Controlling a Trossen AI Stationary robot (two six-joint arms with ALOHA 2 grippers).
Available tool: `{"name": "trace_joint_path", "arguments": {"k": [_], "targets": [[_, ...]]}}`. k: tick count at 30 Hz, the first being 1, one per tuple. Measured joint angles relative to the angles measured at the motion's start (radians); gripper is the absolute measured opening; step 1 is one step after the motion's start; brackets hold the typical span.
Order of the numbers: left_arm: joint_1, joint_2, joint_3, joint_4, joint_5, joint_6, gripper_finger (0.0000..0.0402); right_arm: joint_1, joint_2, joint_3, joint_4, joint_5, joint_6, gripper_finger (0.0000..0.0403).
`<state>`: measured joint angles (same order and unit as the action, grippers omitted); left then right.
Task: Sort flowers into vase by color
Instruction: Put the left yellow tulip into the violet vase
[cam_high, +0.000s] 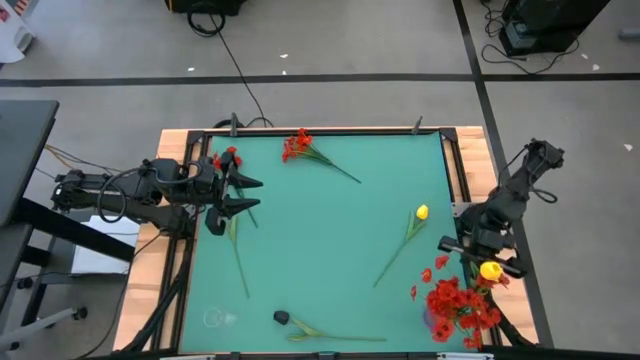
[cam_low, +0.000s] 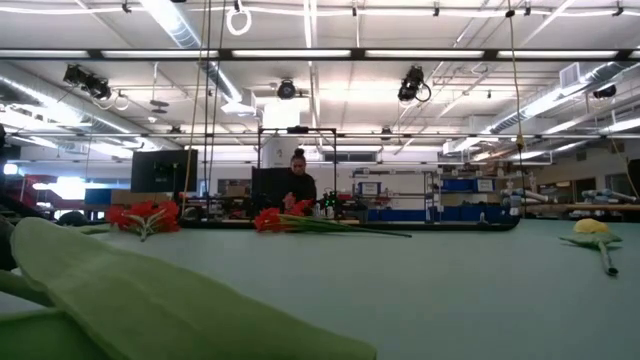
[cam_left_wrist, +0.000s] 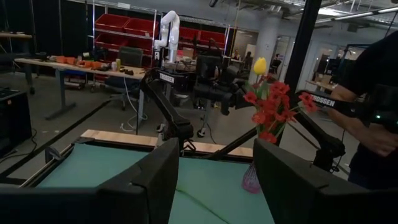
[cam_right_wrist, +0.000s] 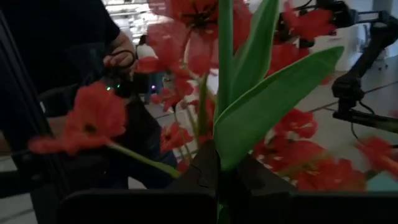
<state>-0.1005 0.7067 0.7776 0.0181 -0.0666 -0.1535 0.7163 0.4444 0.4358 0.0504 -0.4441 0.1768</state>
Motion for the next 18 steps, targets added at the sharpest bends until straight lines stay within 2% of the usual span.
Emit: {"name": "trace_joint_path", "arguments": {"k": [10, 18], "targets": [[0.000, 0.000, 0.000, 0.000, 0.000, 0.000, 0.0212, 0.091, 0.087, 0.000, -0.003, 0.007, -0.070, 0.0016], [0.000, 0.000, 0.000, 0.000, 0.000, 0.000, 0.0212, 0.116, 0.168, 0.000, -0.003, 0.033, -0.109, 0.0020]]}}
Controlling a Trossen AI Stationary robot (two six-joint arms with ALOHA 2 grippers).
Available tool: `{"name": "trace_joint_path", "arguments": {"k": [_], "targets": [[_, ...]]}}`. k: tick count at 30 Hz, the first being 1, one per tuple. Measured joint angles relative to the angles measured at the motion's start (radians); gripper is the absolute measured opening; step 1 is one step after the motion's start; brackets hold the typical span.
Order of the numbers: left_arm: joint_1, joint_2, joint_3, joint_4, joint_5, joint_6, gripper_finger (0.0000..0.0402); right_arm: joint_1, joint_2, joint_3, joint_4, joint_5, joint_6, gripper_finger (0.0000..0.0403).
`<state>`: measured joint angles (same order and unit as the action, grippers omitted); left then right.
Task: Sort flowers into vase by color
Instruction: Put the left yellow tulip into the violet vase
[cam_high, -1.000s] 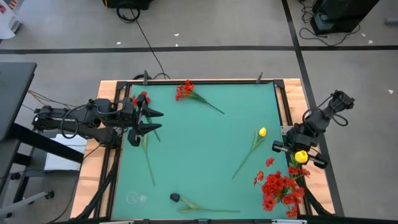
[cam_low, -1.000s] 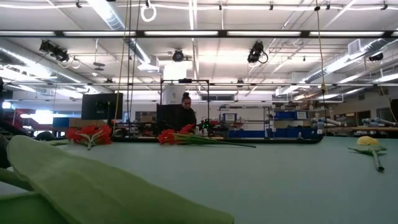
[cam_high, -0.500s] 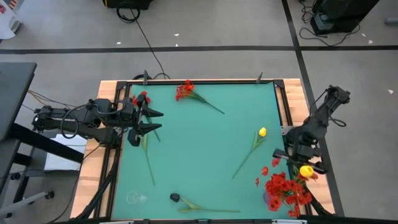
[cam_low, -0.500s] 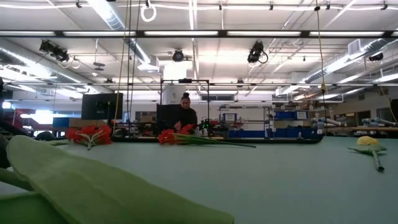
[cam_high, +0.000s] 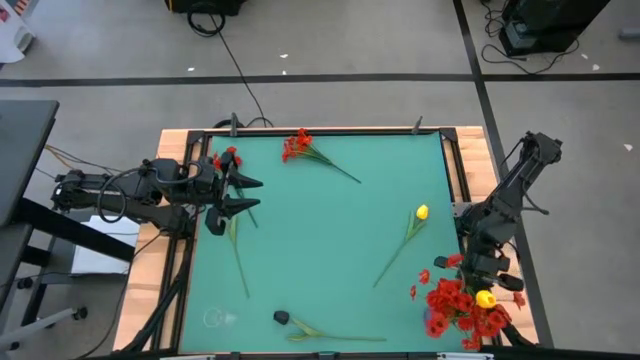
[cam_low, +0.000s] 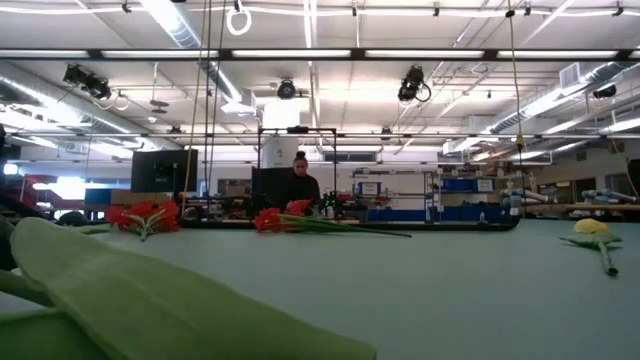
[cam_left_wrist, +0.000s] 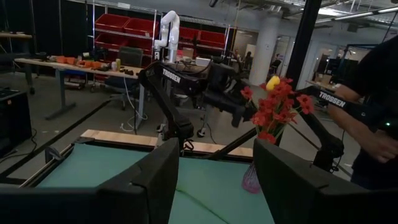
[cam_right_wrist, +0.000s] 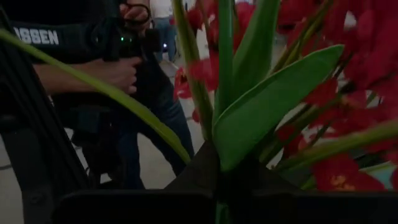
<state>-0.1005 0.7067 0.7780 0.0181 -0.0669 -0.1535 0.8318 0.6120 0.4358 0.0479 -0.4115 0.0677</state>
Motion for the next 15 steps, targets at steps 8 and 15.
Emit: {"name": "trace_joint_path", "arguments": {"k": [8, 15], "targets": [[0.000, 0.000, 0.000, 0.000, 0.000, 0.000, 0.0212, 0.000, 0.032, 0.000, -0.052, -0.040, -0.001, 0.0076], [0.000, 0.000, 0.000, 0.000, 0.000, 0.000, 0.0212, 0.000, 0.019, 0.000, -0.083, -0.045, 0.017, 0.0160]]}}
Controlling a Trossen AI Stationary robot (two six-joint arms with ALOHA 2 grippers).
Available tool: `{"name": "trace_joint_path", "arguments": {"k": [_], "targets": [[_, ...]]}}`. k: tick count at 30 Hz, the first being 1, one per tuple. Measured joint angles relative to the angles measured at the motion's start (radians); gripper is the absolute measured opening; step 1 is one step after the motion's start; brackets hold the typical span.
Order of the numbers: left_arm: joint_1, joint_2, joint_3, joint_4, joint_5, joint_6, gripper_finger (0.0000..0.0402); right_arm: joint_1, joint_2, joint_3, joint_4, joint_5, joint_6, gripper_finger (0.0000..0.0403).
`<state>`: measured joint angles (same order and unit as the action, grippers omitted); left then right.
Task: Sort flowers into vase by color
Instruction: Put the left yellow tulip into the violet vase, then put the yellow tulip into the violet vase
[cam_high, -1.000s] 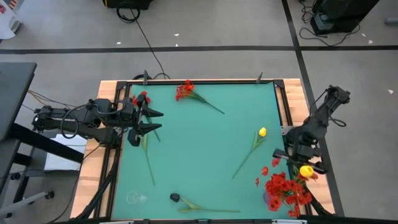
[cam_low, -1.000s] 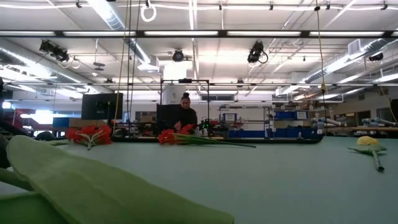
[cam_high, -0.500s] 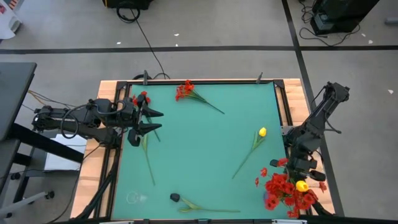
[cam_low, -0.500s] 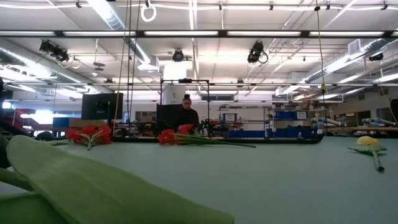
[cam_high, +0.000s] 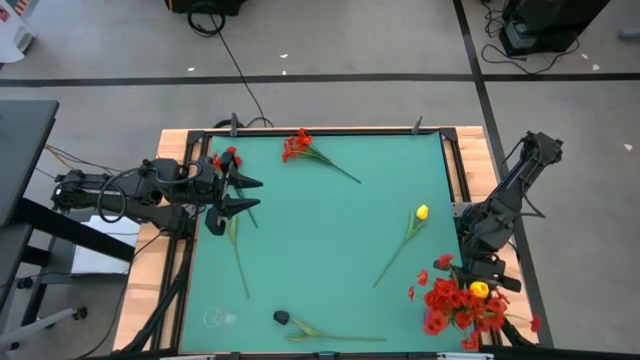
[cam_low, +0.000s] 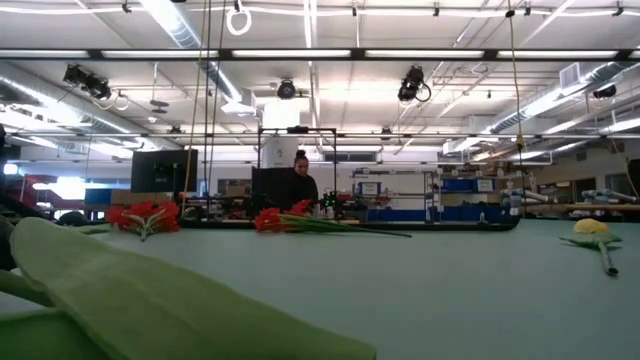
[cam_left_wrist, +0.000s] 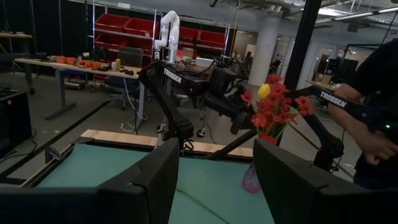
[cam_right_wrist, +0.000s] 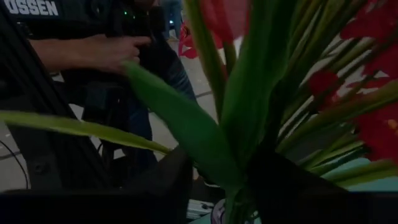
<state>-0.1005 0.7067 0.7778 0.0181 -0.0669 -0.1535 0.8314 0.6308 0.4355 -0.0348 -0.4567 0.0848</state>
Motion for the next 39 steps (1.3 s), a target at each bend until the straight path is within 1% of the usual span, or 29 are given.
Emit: {"name": "trace_joint_path", "arguments": {"k": [3, 6, 11, 15, 23, 28, 30, 33, 37, 39], "targets": [[0.000, 0.000, 0.000, 0.000, 0.000, 0.000, 0.0212, 0.000, -0.024, 0.000, 0.001, 0.007, 0.013, 0.0189], [0.000, 0.000, 0.000, 0.000, 0.000, 0.000, 0.0212, 0.000, -0.059, 0.000, 0.004, 0.011, 0.040, 0.0203], [0.000, 0.000, 0.000, 0.000, 0.000, 0.000, 0.0212, 0.000, -0.132, 0.002, 0.001, 0.012, 0.077, 0.0204], [0.000, 0.000, 0.000, 0.000, 0.000, 0.000, 0.0212, 0.000, -0.168, 0.037, -0.027, 0.027, 0.088, 0.0204], [0.000, 0.000, 0.000, 0.000, 0.000, 0.000, 0.0212, 0.000, -0.180, 0.131, -0.035, 0.050, 0.104, 0.0206], [0.000, 0.000, 0.000, 0.000, 0.000, 0.000, 0.0212, -0.004, -0.180, 0.194, -0.025, 0.107, 0.087, 0.0205], [0.000, 0.000, 0.000, 0.000, 0.000, 0.000, 0.0212, -0.010, -0.180, 0.220, -0.005, 0.151, 0.072, 0.0206], [0.000, 0.000, 0.000, 0.000, 0.000, 0.000, 0.0212, -0.025, -0.180, 0.260, 0.048, 0.261, 0.057, 0.0205], [0.000, 0.000, 0.000, 0.000, 0.000, 0.000, 0.0212, -0.050, -0.180, 0.307, 0.097, 0.483, 0.029, 0.0204], [0.000, 0.000, 0.000, 0.000, 0.000, 0.000, 0.0212, -0.067, -0.176, 0.323, 0.115, 0.610, 0.002, 0.0204]]}}
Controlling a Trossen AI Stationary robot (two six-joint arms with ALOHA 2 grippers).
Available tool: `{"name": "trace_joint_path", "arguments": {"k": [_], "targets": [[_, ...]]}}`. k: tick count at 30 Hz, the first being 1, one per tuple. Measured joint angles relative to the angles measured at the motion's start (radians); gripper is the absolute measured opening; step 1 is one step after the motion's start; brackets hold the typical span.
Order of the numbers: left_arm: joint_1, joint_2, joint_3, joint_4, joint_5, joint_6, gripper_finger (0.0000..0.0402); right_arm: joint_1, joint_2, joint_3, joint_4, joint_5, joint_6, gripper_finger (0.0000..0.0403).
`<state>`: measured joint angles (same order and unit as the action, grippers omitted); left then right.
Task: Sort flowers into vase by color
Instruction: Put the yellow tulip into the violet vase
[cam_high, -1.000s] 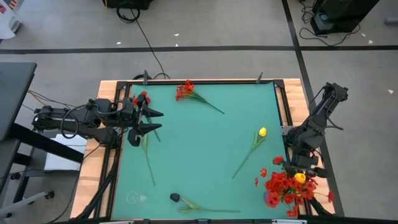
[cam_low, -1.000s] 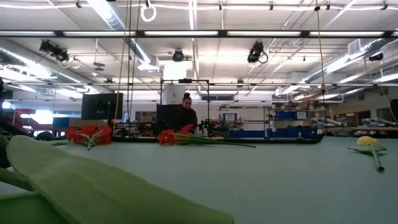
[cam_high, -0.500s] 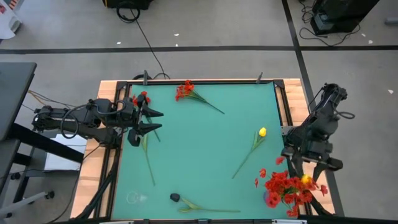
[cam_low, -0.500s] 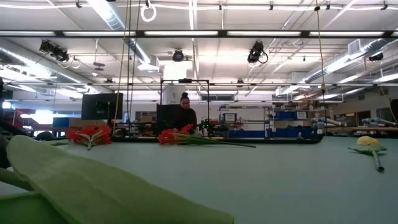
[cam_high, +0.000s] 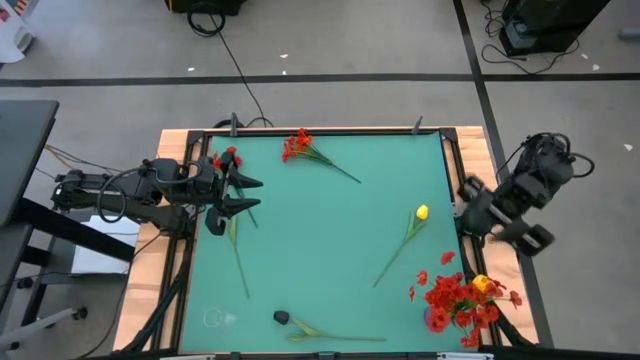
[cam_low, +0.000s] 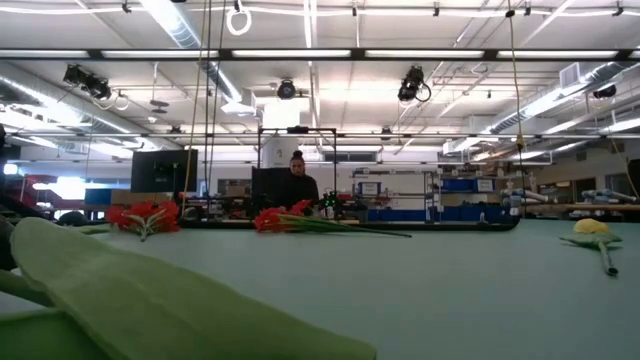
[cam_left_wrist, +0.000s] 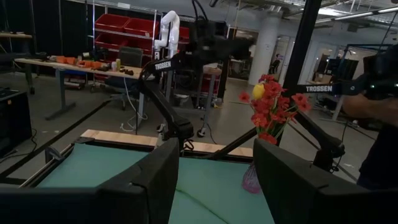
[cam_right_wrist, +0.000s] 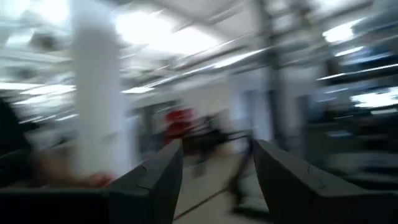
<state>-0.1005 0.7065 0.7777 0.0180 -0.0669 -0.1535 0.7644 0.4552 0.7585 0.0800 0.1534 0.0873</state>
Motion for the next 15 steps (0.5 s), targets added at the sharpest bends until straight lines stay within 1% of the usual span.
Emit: {"name": "trace_joint_path", "arguments": {"k": [6, 9, 10, 12, 15], "targets": [[0.000, 0.000, 0.000, 0.000, 0.000, 0.000, 0.0212, -0.086, 0.068, 0.022, 0.002, 0.383, -0.027, 0.0204], [0.000, 0.000, 0.000, 0.000, 0.000, 0.000, 0.0212, -0.160, 0.130, 0.026, 0.000, 0.563, 0.047, 0.0204], [0.000, 0.000, 0.000, 0.000, 0.000, 0.000, 0.0212, -0.188, 0.151, 0.026, -0.007, 0.606, 0.098, 0.0204], [0.000, 0.000, 0.000, 0.000, 0.000, 0.000, 0.0212, -0.255, 0.199, 0.026, -0.013, 0.652, 0.208, 0.0204], [0.000, 0.000, 0.000, 0.000, 0.000, 0.008, 0.0212, -0.361, 0.271, 0.026, -0.040, 0.661, 0.403, 0.0202]]}}
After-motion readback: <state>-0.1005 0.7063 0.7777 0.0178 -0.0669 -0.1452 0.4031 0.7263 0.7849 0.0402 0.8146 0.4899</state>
